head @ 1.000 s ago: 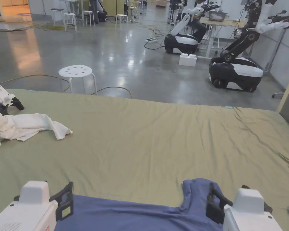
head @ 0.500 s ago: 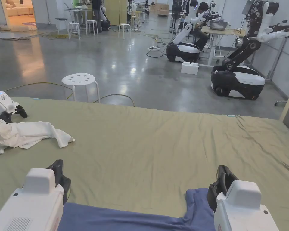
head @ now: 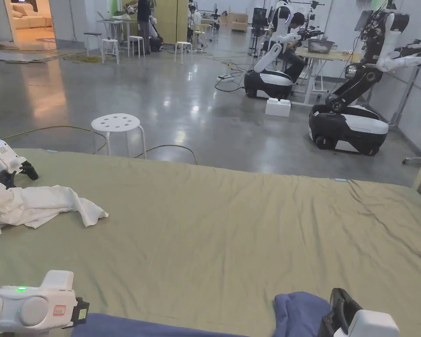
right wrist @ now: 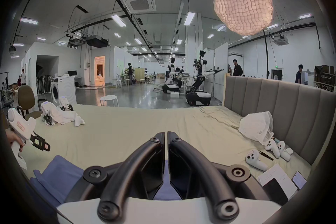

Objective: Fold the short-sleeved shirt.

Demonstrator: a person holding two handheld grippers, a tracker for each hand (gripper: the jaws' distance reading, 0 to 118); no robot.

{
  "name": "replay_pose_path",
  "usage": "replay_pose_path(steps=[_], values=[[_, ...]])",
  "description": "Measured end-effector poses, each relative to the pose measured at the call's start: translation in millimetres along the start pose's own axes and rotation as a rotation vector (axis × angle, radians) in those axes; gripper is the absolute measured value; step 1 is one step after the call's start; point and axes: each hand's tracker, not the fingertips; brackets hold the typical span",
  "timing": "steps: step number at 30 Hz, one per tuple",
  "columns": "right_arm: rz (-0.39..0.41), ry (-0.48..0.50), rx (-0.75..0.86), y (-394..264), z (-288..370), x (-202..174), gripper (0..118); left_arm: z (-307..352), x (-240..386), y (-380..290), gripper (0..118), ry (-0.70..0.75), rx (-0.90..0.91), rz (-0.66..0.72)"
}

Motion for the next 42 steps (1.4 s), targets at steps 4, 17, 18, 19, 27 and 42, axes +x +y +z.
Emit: replay_pose_path(steps=[4, 17, 18, 19, 27, 42], values=[[0.008, -0.02, -0.034, -9.1, -2.2, 6.6, 1, -20.5, 6.9, 5.2, 66, -0.007, -0.064, 0.042], [0.006, -0.06, -0.13, -28.8, -15.3, 24.3, 1, -49.2, 41.6, 8.4, 19, 0.078, -0.102, -0.122], [0.003, -0.06, -0.137, -30.1, -17.0, 25.7, 1, -47.8, 38.4, 7.2, 7, 0.066, -0.098, -0.127], [0.001, -0.06, -0.146, -31.2, -19.2, 27.4, 1, -47.4, 38.3, 6.7, 0, 0.055, -0.098, -0.131], [-0.011, -0.069, -0.423, -39.8, -78.1, 71.3, 38, -11.3, 25.6, 2.4, 0, -0.014, 0.009, -0.076], [-0.039, 0.027, -0.911, -116.1, -209.8, 121.5, 29, 28.9, 20.7, -14.5, 0, -0.027, 0.143, -0.047]])
